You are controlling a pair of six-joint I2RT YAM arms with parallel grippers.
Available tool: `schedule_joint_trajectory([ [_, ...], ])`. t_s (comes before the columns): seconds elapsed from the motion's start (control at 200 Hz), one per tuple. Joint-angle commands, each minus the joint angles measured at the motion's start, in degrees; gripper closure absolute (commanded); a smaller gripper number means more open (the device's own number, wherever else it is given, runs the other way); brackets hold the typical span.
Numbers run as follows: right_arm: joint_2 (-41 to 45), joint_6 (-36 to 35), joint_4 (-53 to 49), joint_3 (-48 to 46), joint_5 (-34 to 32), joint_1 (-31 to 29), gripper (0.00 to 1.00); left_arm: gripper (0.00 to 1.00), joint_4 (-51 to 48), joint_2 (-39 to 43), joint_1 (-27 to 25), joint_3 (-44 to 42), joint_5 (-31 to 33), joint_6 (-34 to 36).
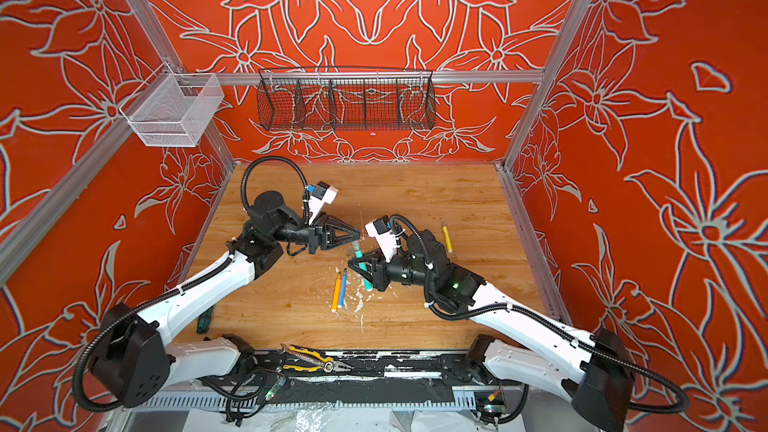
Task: Insert the pens into the pen caps
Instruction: 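Open the left gripper and release the cap onto the green marker, then withdraw the left gripper while the right holds the capped green marker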
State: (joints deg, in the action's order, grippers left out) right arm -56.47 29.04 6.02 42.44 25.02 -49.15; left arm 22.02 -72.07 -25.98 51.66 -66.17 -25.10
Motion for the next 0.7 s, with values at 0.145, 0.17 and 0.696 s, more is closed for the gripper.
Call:
schedule_joint_trajectory([
  [0.145,1.7,1.2,10.8,2.0,-6.1,2.1,1.0,1.0,-14.4,0.4,-2.3,-0.4,-4.1,9.8],
  [0.17,1.9,1.2,10.8,1.8,-6.5,2.1,1.0,1.0,-14.7,0.2,-2.4,-0.2,-4.4,9.9],
  [0.696,3.7,0.0,9.2,1.0,-7.9,3.0,1.0,1.0,-20.0,-0.4,-5.0,1.3,-5.2,14.1],
])
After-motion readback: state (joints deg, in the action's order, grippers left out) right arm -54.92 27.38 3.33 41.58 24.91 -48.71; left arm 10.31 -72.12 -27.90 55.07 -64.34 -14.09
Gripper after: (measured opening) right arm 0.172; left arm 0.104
